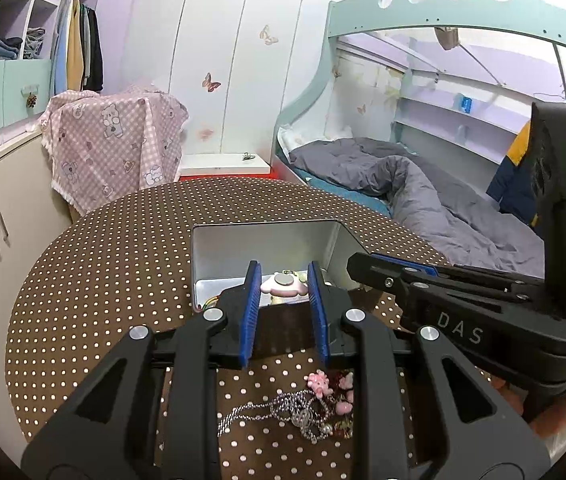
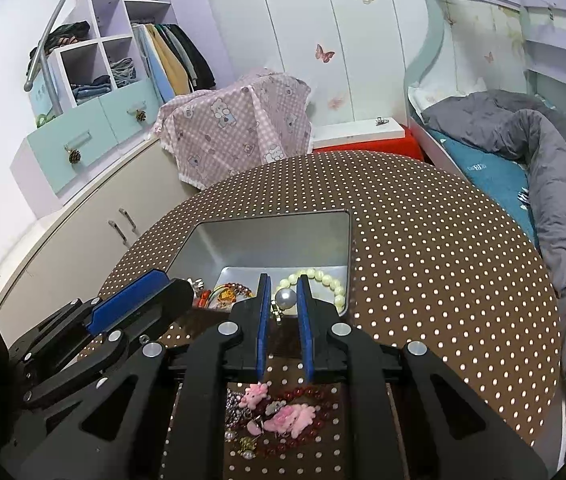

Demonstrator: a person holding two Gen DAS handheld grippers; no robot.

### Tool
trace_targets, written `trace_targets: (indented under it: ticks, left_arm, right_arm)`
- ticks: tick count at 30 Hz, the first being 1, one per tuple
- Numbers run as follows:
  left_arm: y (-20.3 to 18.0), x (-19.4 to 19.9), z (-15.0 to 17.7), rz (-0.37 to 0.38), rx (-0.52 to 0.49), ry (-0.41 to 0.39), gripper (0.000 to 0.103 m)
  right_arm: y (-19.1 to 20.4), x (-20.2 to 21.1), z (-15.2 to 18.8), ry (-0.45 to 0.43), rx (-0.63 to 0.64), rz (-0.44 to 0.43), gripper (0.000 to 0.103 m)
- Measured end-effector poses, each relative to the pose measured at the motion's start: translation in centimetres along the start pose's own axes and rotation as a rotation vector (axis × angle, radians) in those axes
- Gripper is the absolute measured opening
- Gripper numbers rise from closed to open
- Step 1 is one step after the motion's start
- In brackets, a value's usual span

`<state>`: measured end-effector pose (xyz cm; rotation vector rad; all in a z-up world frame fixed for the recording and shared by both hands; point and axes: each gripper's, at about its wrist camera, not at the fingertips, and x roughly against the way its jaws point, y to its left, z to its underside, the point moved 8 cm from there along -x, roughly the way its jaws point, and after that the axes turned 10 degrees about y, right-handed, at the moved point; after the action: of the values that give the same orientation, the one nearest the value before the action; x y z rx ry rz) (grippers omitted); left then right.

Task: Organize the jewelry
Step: 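Carry both pieces over the box and open both tools to drop them, then move both open tools back to the remaining jewelry on the table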

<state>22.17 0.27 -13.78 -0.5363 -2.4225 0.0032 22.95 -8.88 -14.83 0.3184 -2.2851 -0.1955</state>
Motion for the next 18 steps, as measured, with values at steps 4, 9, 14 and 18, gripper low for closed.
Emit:
trace_targets:
  ticks: [4,9,14,18]
  left_arm:
    - [0.1,-0.2,0.0,-0.009,-0.009,0.000,0.024]
    - [-0.1,-0.3,0.2,-0.023,-0.008,0.007,0.024]
    - [0.7,-0.2,-0.1,-0.048,0.032,-0.003,0.059]
    - [1.3,0.2,-0.3,-0.022,0.072,-0.012,0.059]
  right_arm:
    - [0.2,-0.3,-0.2,0.003,0.013,-0.002,0.011]
    - [0.2,-0.4,-0.4,0.003,0.014,-0.015,0.013]
    - [-0.7,-0.2,-0.5,0.003,-0.003,-0.003,0.015]
    - [-0.9,0.0,-0.6,0.002,-0.007,0.004,0.018]
